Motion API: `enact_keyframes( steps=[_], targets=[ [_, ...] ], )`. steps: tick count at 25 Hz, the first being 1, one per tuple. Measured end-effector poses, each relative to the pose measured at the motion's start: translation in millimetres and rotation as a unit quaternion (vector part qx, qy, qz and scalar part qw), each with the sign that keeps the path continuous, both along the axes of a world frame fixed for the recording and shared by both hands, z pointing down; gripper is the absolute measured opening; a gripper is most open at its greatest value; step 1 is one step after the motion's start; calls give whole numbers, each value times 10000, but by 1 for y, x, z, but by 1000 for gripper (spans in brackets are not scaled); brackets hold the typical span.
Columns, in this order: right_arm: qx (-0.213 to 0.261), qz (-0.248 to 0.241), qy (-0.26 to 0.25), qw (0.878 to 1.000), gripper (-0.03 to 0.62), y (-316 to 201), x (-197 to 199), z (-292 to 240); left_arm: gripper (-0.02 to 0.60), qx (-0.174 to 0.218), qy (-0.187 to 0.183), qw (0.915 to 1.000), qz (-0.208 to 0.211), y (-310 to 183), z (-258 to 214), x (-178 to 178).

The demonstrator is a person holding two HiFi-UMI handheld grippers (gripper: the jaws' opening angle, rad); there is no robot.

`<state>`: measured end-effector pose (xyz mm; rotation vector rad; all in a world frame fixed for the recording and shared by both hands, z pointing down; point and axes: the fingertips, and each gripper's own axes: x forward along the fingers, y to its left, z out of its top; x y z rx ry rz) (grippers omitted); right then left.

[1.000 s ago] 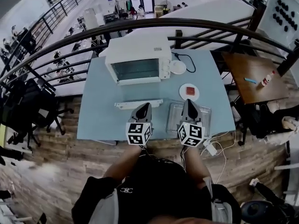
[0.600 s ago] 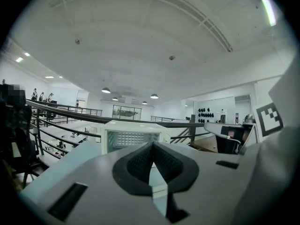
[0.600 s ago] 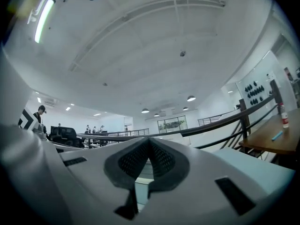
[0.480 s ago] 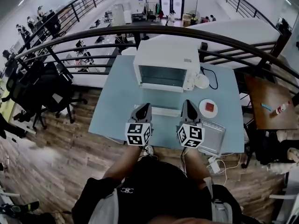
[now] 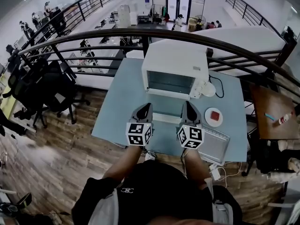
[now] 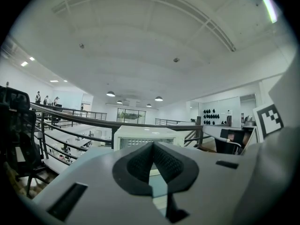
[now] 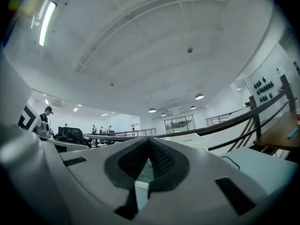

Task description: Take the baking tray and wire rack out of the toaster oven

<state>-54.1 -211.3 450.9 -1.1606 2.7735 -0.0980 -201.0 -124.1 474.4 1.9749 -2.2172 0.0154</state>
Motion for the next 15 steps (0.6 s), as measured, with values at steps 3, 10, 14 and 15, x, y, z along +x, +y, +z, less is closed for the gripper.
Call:
enact_keyframes(
  steps=[3, 10, 14, 15],
  targets=[
    [-28, -28, -15, 10000, 2, -1, -7, 2, 14, -8, -41, 10000, -34, -2, -1, -6],
    [-53, -82, -54, 9999, 2, -5, -13, 3, 14, -5, 36, 10000, -63, -4, -1, -10],
    [-67, -84, -80, 9999, 2, -4, -15, 6, 14, -7, 57, 10000, -76, -3, 1, -12],
    [-71, -82, -88, 9999, 2, -4, -15, 7, 14, -6, 56, 10000, -79, -3, 2, -12]
  ],
)
